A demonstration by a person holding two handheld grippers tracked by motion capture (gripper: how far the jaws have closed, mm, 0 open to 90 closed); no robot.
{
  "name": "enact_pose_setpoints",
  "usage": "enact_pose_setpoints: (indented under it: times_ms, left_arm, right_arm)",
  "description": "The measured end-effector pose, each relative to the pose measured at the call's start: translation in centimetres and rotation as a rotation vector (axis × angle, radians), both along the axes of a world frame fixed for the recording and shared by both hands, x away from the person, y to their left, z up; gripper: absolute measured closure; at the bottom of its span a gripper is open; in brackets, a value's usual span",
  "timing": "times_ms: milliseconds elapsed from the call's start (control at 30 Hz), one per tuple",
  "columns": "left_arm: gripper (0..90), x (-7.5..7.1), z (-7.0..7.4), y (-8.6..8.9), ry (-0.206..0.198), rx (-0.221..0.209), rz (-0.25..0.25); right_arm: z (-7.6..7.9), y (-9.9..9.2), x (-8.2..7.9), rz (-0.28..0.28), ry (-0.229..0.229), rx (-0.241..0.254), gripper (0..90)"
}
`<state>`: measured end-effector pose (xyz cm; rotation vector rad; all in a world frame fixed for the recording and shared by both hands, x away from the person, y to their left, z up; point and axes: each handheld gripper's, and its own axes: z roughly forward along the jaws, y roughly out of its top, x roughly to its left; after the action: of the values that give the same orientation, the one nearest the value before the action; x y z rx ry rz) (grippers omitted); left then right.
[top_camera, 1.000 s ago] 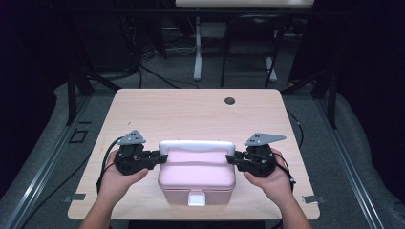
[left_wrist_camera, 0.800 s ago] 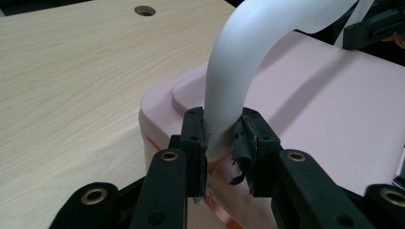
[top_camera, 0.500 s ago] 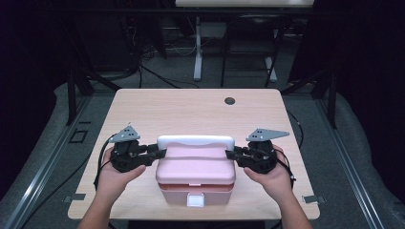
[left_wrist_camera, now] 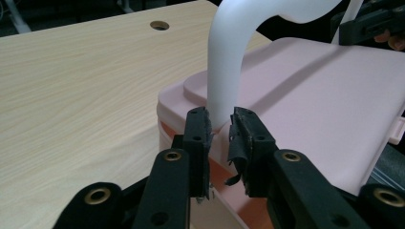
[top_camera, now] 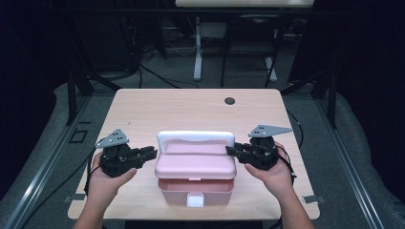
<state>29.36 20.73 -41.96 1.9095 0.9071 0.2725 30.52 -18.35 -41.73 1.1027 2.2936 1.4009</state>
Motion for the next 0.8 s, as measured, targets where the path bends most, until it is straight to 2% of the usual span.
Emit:
enact_pose_setpoints:
  times_ms: [167, 300, 467, 800]
  left_arm:
    - [83.9, -0.1, -0.4, 0.2, 0.014, 0.008, -0.006]
    - [89.0, 0.0, -0.7, 0.3, 0.025, 0.030, -0.014]
    - [89.6, 0.0, -1.4, 0.3, 0.040, 0.039, -0.004]
    - [89.8, 0.1, -2.3, -0.5, 0.077, 0.080, -0.042]
  right_arm:
    - [0.1, -0.1, 0.2, -0.001, 0.002, 0.015, 74.2]
    - [0.3, -0.1, 0.3, -0.003, 0.004, 0.027, 74.2]
    - [0.5, -0.2, 0.5, -0.002, 0.004, 0.035, 74.1]
    - [0.5, -0.2, 0.7, -0.004, 0.009, 0.044, 74.1]
